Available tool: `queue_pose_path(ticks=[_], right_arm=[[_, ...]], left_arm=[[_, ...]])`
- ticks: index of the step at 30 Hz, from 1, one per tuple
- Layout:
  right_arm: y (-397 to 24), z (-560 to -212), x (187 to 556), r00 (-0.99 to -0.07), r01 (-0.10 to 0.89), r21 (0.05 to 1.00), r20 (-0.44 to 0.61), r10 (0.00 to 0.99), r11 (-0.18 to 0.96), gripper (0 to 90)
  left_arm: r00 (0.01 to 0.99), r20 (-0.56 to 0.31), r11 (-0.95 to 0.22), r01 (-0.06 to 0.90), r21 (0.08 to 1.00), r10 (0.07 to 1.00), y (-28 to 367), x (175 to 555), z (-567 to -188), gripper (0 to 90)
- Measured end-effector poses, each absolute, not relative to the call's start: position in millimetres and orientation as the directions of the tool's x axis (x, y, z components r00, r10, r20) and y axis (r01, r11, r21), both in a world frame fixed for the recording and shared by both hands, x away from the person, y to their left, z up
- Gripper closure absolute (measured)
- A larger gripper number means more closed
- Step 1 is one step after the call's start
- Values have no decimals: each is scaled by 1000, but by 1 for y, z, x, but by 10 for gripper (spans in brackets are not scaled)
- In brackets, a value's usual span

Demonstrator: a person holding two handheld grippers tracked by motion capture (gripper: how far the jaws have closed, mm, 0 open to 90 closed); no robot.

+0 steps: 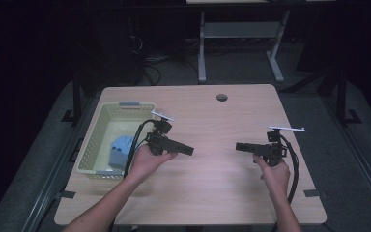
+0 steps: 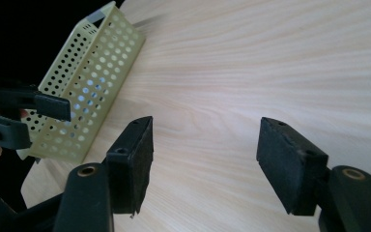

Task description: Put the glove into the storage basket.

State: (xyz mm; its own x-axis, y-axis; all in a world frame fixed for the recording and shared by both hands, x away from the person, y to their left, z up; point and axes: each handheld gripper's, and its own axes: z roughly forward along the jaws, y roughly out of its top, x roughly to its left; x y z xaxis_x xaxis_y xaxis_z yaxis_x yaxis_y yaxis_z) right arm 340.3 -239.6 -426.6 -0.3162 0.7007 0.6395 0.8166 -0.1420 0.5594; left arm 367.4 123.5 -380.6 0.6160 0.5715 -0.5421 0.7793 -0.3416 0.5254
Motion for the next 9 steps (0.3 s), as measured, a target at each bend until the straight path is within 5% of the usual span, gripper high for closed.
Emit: queue_pose_path(ticks=[9], right_arm=[[-258,-437,326,-300,818,552,650,698,-162,347]], left_arm=[[640,-541,-375,764,525,546,108,361,-390,366]])
